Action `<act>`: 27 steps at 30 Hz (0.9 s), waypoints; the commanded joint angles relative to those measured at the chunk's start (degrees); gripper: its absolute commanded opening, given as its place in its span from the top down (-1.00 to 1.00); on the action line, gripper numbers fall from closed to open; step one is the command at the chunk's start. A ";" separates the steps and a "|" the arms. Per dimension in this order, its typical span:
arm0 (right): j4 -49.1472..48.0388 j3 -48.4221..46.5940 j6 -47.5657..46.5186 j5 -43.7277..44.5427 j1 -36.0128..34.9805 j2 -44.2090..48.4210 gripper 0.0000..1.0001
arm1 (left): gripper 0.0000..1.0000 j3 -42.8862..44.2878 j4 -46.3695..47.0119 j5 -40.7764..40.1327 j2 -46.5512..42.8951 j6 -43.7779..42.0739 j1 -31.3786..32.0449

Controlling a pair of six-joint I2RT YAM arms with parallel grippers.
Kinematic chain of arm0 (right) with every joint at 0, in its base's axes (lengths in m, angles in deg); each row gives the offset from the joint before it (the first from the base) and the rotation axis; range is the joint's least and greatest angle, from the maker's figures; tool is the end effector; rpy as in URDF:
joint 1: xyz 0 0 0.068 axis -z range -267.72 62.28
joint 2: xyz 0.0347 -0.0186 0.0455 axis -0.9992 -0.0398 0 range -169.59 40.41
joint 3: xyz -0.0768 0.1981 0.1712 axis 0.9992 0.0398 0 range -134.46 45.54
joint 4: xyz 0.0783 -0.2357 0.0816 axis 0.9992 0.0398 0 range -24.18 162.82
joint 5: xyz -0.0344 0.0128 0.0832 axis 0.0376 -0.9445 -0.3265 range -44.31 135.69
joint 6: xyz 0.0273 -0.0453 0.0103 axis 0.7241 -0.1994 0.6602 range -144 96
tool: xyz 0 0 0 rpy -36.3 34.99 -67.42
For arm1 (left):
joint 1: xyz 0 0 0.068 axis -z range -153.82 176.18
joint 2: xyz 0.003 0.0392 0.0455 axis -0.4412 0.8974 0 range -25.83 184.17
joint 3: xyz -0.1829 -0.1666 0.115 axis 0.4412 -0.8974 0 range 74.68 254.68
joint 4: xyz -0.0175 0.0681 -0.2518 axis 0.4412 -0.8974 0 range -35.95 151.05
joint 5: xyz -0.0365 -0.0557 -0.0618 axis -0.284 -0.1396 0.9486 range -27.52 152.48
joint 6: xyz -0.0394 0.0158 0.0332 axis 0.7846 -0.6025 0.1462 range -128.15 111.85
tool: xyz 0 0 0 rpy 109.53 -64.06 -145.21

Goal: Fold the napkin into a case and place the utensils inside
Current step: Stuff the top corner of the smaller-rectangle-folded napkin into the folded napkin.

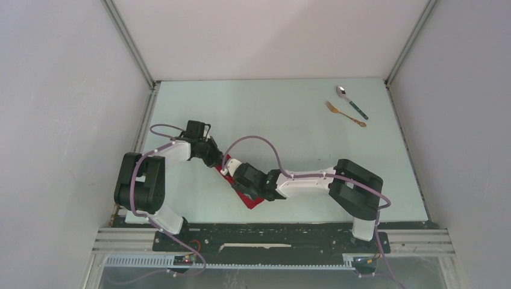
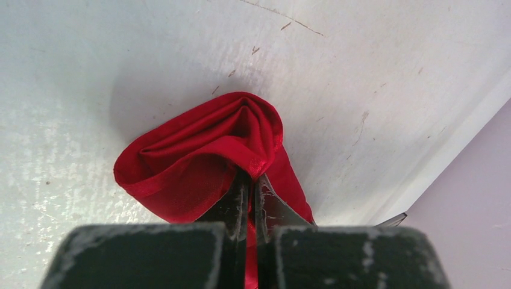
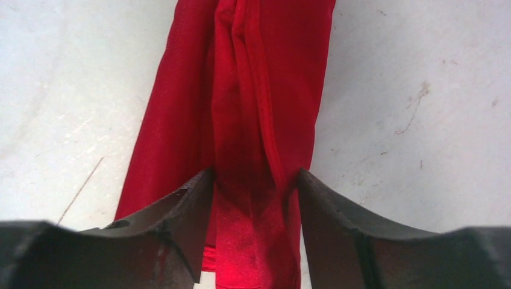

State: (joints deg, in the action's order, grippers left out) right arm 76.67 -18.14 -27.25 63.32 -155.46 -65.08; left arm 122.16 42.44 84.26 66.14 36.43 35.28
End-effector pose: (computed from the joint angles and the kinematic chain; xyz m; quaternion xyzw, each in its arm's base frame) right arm 0.1533 0.3464 0.1635 -0.5036 0.7907 0.0460 0.3450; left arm 0.2885 -0.0596 0.1531 -0.2491 0.9230 -0.2671 0.1209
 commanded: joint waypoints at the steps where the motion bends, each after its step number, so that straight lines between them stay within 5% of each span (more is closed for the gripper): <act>1: -1.66 -1.37 -0.29 3.40 -0.72 -0.16 -0.13 | 1.00 2.43 -0.30 0.72 -0.23 -0.05 -0.75; 5: -2.20 -1.44 0.07 4.30 -1.33 0.55 0.35 | 1.00 2.67 -1.21 -0.59 -1.01 -0.55 -0.75; 10: -2.27 -1.37 0.47 4.58 -1.87 1.66 0.64 | 0.99 2.96 -2.37 -2.29 -2.20 -1.33 -0.75; 13: -1.66 -1.37 1.50 4.21 -1.89 2.26 0.97 | 0.82 2.73 -2.31 -2.97 -3.08 -1.71 -0.74; 17: -0.25 -1.36 3.55 3.82 -1.89 2.87 1.00 | 0.13 1.73 -3.34 -6.76 -7.31 -2.72 -0.75; 19: 0.54 -1.58 5.19 3.26 -1.73 2.86 1.00 | -0.06 1.40 -4.93 -8.90 -10.17 -3.52 -0.71; 27: 3.22 -3.22 11.08 1.10 -1.26 2.38 1.00 | -0.17 -5.96 -10.92 -19.12 -28.79 -1.17 -0.75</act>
State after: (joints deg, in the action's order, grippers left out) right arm 78.31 -18.71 -20.93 65.64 -156.69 -65.01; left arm 120.87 35.29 71.87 46.33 33.81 35.02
